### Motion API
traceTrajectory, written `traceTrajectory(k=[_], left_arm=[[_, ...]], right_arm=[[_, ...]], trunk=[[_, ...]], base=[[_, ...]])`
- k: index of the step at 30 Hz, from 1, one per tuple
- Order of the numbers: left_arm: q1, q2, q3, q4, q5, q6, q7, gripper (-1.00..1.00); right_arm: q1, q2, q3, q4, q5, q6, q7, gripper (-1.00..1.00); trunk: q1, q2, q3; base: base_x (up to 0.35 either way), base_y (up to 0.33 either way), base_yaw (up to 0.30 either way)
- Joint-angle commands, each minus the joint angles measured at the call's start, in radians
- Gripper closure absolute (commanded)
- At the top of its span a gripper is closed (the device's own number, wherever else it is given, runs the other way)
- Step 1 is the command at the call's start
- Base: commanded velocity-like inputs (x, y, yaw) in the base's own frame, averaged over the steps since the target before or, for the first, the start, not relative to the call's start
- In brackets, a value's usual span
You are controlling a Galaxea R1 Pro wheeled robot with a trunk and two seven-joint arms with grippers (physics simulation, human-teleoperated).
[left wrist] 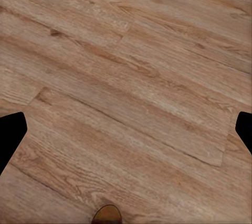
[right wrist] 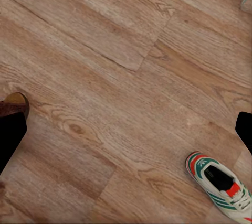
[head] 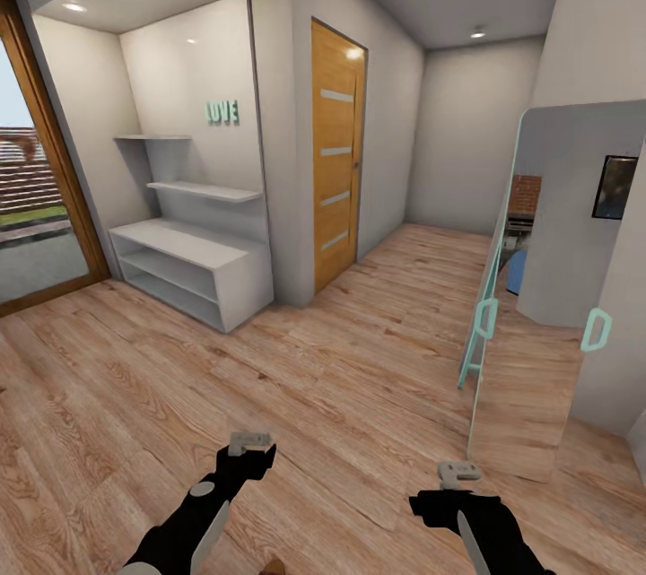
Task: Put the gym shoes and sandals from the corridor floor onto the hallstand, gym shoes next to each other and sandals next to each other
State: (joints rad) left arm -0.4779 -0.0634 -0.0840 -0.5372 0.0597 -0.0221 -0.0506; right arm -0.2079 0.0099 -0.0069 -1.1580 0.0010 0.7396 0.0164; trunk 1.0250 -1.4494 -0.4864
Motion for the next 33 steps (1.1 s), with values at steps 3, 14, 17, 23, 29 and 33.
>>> traceTrajectory(k=[3, 14, 17, 23, 29, 33], left_arm=[[-0.001, 0.0, -0.002, 0.004, 0.006, -0.006, -0.002, -1.0], [-0.001, 0.001, -0.002, 0.006, 0.006, -0.009, -0.002, -1.0], [-0.001, 0.001, -0.002, 0.006, 0.006, -0.009, -0.002, -1.0], [-0.001, 0.001, -0.002, 0.007, 0.006, -0.009, -0.002, -1.0], [-0.001, 0.001, -0.002, 0.009, 0.006, -0.009, -0.002, -1.0], [-0.001, 0.001, -0.002, 0.009, 0.007, -0.009, -0.002, -1.0]], right_arm=[[-0.001, 0.0, -0.002, -0.001, 0.0, 0.005, 0.002, -1.0], [-0.001, 0.0, -0.006, 0.0, 0.001, 0.005, 0.002, -1.0], [-0.001, 0.0, -0.005, 0.0, 0.001, 0.005, 0.002, -1.0], [-0.001, -0.001, -0.004, -0.002, 0.001, 0.003, 0.002, -1.0], [-0.001, -0.001, 0.0, 0.0, 0.005, -0.003, 0.001, -1.0], [-0.001, -0.001, 0.001, 0.0, 0.007, -0.004, 0.001, -1.0]], trunk=[[0.0, -0.001, -0.002], [0.042, -0.078, -0.052], [0.054, -0.099, -0.066], [0.077, -0.141, -0.087], [0.1, -0.183, -0.106], [0.115, -0.211, -0.118]], base=[[0.0, 0.0, 0.0], [0.0, 0.0, 0.0], [0.0, 0.0, 0.0], [0.0, 0.0, 0.0], [0.0, 0.0, 0.0], [0.0, 0.0, 0.0]])
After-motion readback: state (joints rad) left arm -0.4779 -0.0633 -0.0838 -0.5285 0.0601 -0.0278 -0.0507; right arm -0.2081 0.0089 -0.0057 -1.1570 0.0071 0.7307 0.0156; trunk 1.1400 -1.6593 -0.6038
